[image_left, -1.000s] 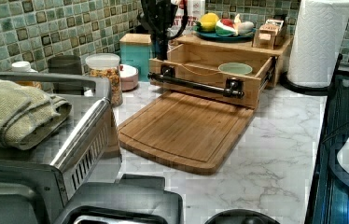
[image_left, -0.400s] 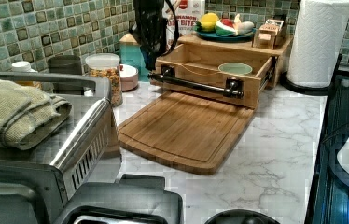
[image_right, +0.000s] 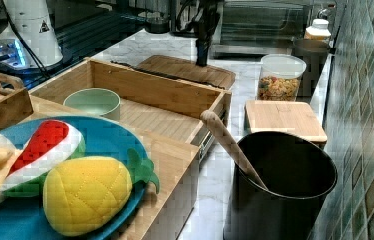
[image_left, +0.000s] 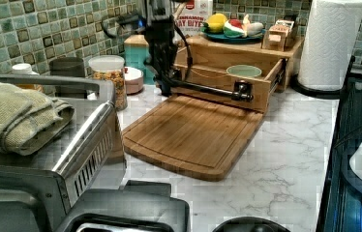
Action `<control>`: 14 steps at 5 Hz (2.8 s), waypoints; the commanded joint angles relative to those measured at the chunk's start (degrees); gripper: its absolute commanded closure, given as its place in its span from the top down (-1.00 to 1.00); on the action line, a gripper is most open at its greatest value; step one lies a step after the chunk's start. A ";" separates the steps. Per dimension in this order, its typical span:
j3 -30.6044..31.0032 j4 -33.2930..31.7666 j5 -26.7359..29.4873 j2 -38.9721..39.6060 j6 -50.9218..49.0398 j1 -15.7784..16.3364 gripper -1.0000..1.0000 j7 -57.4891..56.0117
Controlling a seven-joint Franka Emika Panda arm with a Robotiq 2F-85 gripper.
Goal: Close the drawer.
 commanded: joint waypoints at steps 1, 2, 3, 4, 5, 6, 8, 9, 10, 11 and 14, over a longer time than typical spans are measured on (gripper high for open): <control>-2.14 -5.11 -2.06 -2.53 2.80 -2.38 -1.00 -3.93; -2.92 -4.93 -0.25 -2.72 2.00 -3.27 -1.00 -5.53; -3.65 -5.85 -0.80 -3.50 3.15 -4.51 -1.00 -6.20; -4.54 -7.41 -0.84 -4.52 6.14 -5.43 -1.00 -6.47; -5.67 -7.01 -0.44 -4.29 5.98 -6.44 -1.00 -8.98; -6.44 -6.49 0.25 -4.12 6.21 -8.71 -1.00 -11.70; -9.58 -3.54 1.14 -2.28 7.25 -12.68 -1.00 -18.02; -13.00 -1.13 2.35 -1.83 7.09 -14.23 -1.00 -21.82; -15.65 4.84 3.25 1.25 3.40 -15.44 -1.00 -24.18; -17.92 9.25 7.50 4.96 4.35 -18.05 -1.00 -31.82; -23.36 11.66 1.64 4.98 7.98 -21.79 -1.00 -33.83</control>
